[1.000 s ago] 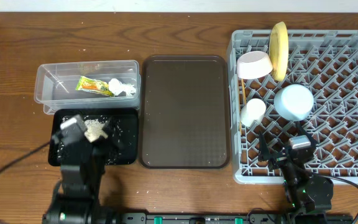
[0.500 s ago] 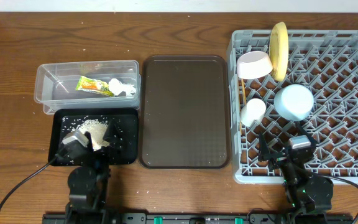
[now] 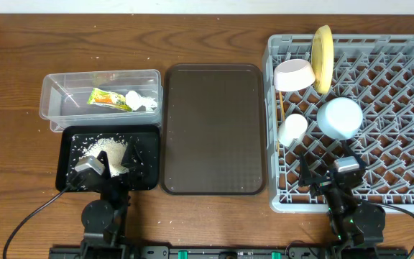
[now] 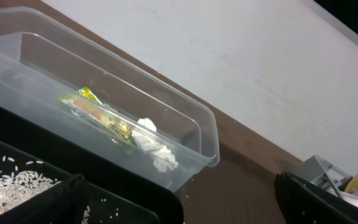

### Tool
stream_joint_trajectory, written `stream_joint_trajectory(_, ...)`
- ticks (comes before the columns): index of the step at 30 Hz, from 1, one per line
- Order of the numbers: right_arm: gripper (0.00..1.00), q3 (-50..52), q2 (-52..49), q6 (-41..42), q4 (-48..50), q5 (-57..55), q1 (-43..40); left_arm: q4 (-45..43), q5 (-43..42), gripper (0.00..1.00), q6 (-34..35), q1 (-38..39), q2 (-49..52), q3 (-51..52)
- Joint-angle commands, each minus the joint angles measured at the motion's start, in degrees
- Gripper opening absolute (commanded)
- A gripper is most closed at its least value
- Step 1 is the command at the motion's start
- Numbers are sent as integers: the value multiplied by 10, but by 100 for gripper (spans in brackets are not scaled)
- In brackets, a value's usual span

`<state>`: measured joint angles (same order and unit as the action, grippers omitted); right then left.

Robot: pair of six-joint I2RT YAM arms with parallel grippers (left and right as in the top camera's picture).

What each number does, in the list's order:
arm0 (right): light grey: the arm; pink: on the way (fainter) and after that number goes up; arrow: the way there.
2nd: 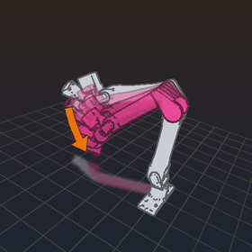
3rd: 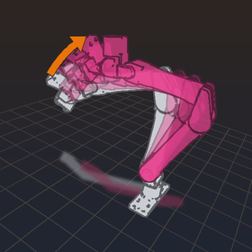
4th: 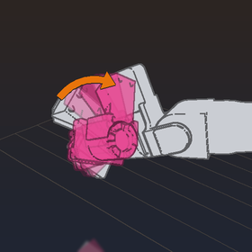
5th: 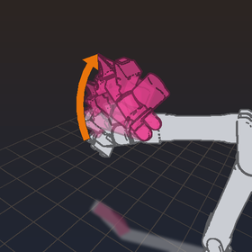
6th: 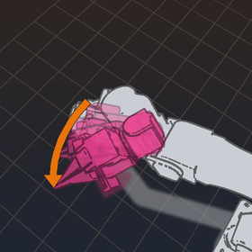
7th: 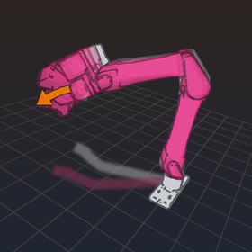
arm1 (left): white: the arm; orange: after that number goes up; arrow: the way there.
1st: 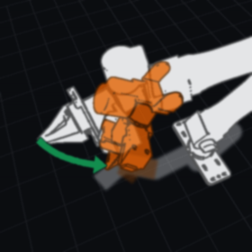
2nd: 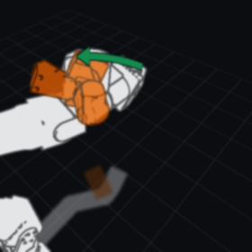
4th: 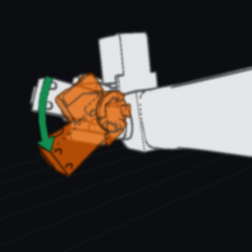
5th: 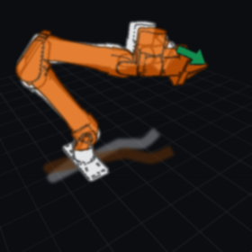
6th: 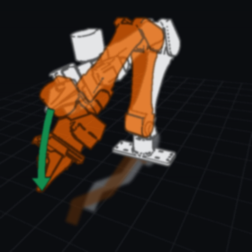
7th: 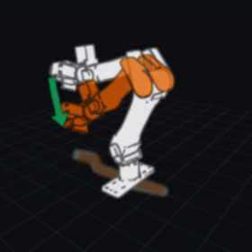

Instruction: Sort waste into correct bins and load items into the dishwasher rack

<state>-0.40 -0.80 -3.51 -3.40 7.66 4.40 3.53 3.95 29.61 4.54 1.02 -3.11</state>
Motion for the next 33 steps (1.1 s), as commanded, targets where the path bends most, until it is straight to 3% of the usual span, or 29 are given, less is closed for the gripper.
stream_joint_trajectory(1, 99, 1, 1, 2, -2, -3, -3, -4, -15, 98, -17, -2, -9, 23)
stream_joint_trajectory(3, 99, 1, 1, 2, -2, -3, -3, 7, -21, 98, -25, -2, -9, 29)
stream_joint_trajectory(13, 99, 1, 1, 2, -2, -3, -3, 2, -79, 98, -254, -2, -9, 29)
stream_joint_trajectory(18, 99, 1, 1, 2, -2, -3, -3, 2, -80, 98, -323, -2, -9, 29)
stream_joint_trajectory(33, 99, 1, 1, 2, -2, -3, -3, 2, -78, 98, -349, -3, -9, 29)
